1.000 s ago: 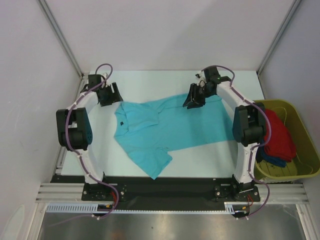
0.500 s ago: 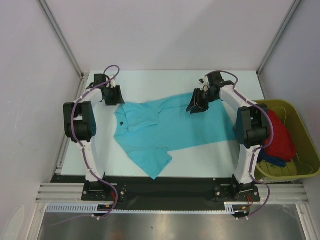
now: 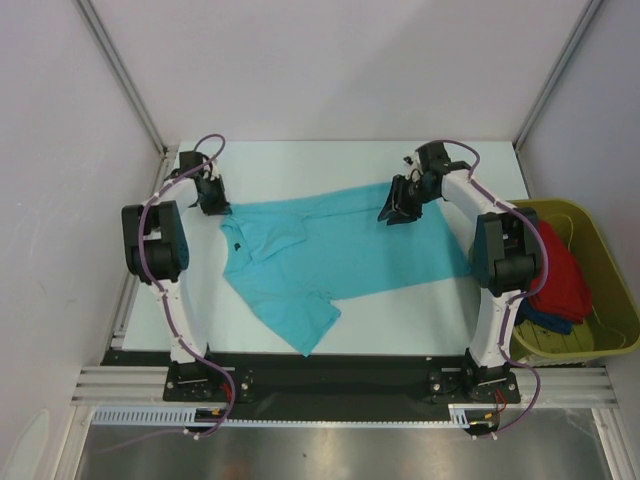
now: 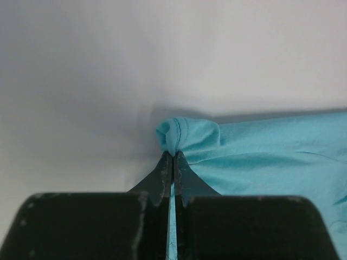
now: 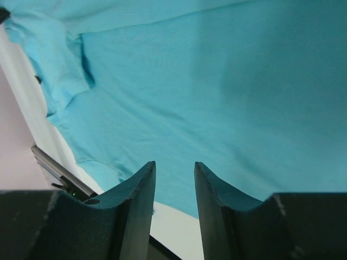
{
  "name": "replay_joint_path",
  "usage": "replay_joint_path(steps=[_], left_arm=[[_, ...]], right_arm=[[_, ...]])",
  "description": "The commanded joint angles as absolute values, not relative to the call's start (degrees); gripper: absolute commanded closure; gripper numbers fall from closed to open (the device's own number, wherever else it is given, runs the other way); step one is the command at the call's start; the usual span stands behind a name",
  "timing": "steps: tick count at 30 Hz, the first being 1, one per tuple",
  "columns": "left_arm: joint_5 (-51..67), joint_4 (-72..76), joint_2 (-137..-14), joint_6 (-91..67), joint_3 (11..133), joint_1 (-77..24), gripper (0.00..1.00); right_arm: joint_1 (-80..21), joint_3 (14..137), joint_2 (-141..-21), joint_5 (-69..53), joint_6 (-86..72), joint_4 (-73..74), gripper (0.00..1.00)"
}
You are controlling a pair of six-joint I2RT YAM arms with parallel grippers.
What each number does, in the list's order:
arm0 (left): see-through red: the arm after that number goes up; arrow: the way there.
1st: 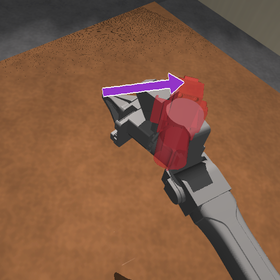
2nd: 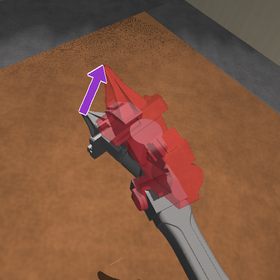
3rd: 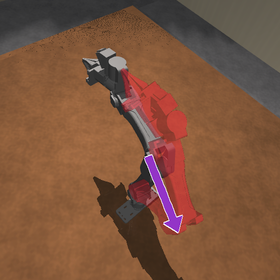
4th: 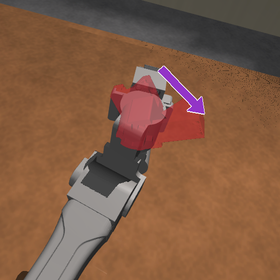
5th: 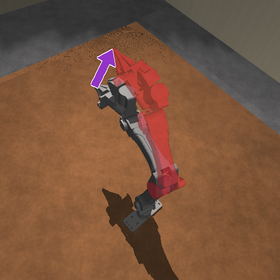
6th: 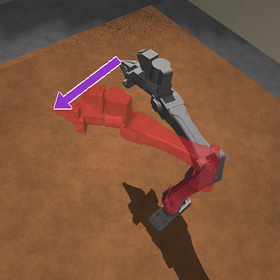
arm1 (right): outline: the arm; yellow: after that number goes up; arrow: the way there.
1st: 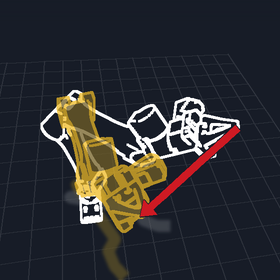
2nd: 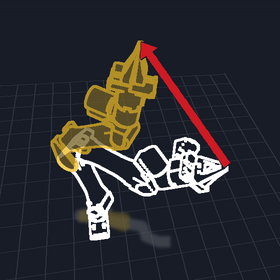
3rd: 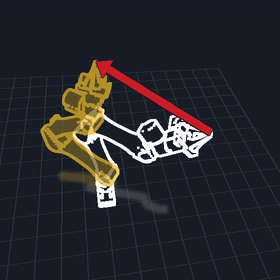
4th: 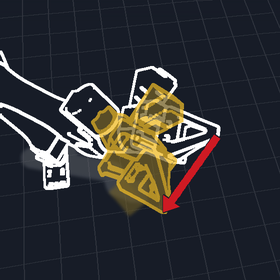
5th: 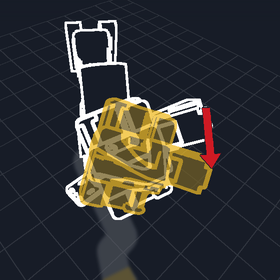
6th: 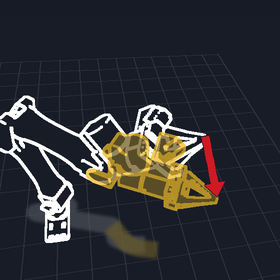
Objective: Fold and stack the t-shirts
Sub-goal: Fold the tshirt
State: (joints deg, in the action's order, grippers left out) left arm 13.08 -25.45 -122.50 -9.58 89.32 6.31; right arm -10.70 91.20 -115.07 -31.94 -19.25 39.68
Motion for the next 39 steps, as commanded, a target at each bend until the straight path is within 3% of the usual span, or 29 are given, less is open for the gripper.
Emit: replay_joint_path(steps=[1,12,15,16,18,19,22,29,33,39], left_arm=[[7.6,-25.8,-120.7,-10.6,90.4,8.7,1.0],[5.5,-28.5,-123.0,-10.5,99.7,11.1,1.0],[4.0,-30.8,-123.0,-10.5,103.2,11.0,0.84],[3.6,-31.2,-122.3,-11.1,103.5,11.2,0.66],[2.7,-32.5,-121.1,-11.9,103.4,11.1,0.45],[0.8,-33.2,-119.4,-12.8,103.2,11.1,0.25],[-2.0,-35.2,-116.1,-13.8,100.6,10.8,0.05],[-0.4,-30.5,-99.3,-16.2,79.8,8.4,0.17],[8.5,-25.5,-88.8,-20.4,66.8,8.3,0.23],[16.7,-21.3,-86.3,-25.8,55.3,7.8,0.3]], right_arm=[[-10.3,91.8,-113.9,-28.3,-18.8,40.9,0.59],[-10.1,98.7,-117.2,-22.7,-18.5,45.5,0.59],[-10.1,99.9,-117.6,-17.9,-17.6,48.1,0.59],[-10.0,100.0,-117.6,-16.0,-17.2,48.9,0.59],[-9.9,99.8,-117.2,-14.7,-16.2,49.6,0.58],[-9.8,99.7,-117.2,-13.6,-15.8,49.9,0.58],[-9.3,99.3,-116.5,-13.0,-15.2,49.8,0.57],[-7.3,99.6,-116.6,-13.4,-15.6,47.7,0.57],[-6.4,102.4,-118.7,-14.8,-16.4,47.6,0.57],[-5.7,104.9,-121.9,-19.2,-19.3,45.0,0.57]])
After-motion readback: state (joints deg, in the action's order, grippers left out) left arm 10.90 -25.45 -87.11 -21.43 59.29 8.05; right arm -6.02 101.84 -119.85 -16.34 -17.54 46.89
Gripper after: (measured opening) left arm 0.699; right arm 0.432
